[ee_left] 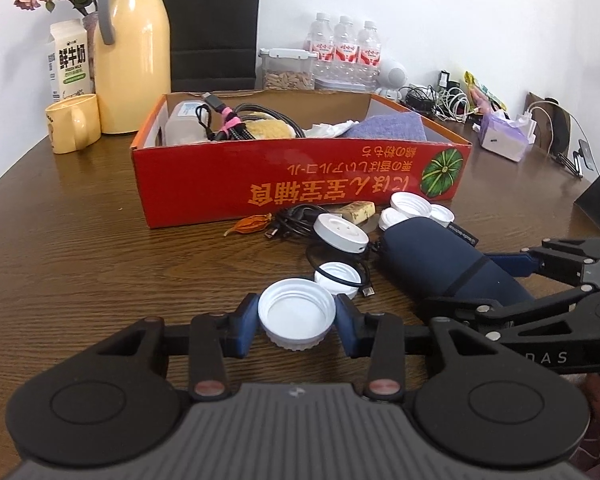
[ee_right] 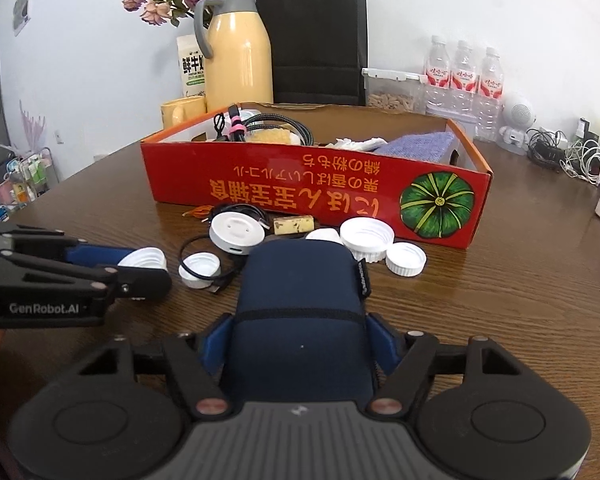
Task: Organize objects
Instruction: 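Grasp a white bottle cap with the left gripper while the right gripper lifts the navy case, then carry the navy case with the right gripper into the box while the left gripper drops the cap there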
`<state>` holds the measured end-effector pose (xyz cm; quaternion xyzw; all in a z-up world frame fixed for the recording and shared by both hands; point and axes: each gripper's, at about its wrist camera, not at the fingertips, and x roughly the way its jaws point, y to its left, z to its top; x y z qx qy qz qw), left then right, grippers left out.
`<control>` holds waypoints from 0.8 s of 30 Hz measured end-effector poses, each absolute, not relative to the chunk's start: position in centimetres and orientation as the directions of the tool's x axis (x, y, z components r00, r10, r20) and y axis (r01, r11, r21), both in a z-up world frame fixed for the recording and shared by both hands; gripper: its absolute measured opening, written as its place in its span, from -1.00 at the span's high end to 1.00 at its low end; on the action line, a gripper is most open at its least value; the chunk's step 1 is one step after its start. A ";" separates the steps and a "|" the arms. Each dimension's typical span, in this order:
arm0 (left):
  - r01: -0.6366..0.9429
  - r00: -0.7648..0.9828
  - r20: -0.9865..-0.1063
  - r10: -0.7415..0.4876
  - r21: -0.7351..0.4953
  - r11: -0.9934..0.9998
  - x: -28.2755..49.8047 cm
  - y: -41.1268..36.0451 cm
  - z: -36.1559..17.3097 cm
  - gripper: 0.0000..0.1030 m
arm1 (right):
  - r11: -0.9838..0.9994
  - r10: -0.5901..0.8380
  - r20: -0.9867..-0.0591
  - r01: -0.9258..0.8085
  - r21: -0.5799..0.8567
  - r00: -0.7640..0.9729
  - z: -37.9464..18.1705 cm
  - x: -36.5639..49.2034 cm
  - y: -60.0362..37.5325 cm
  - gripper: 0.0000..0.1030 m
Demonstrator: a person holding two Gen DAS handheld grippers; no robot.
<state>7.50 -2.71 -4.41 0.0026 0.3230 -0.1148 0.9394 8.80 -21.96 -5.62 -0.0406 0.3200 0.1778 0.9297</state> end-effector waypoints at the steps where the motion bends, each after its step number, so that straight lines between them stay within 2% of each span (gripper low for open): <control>1: 0.215 0.768 -0.604 -0.213 -0.071 0.974 7.4 -2.6 -4.3 0.21 | 0.934 0.309 -0.601 -0.355 0.045 0.737 -5.6 8.7 -22.1 -0.25; 15: 0.182 0.857 -0.478 -0.192 -0.066 0.981 7.2 -1.9 -0.2 0.21 | 0.937 0.326 -0.472 -0.346 0.046 0.819 -2.1 7.8 -23.3 -0.20; 24: 0.183 0.912 -0.361 -0.194 -0.065 0.981 11.1 -3.5 4.0 0.21 | 0.945 0.312 -0.368 -0.328 0.022 0.876 1.9 12.2 -22.9 -0.20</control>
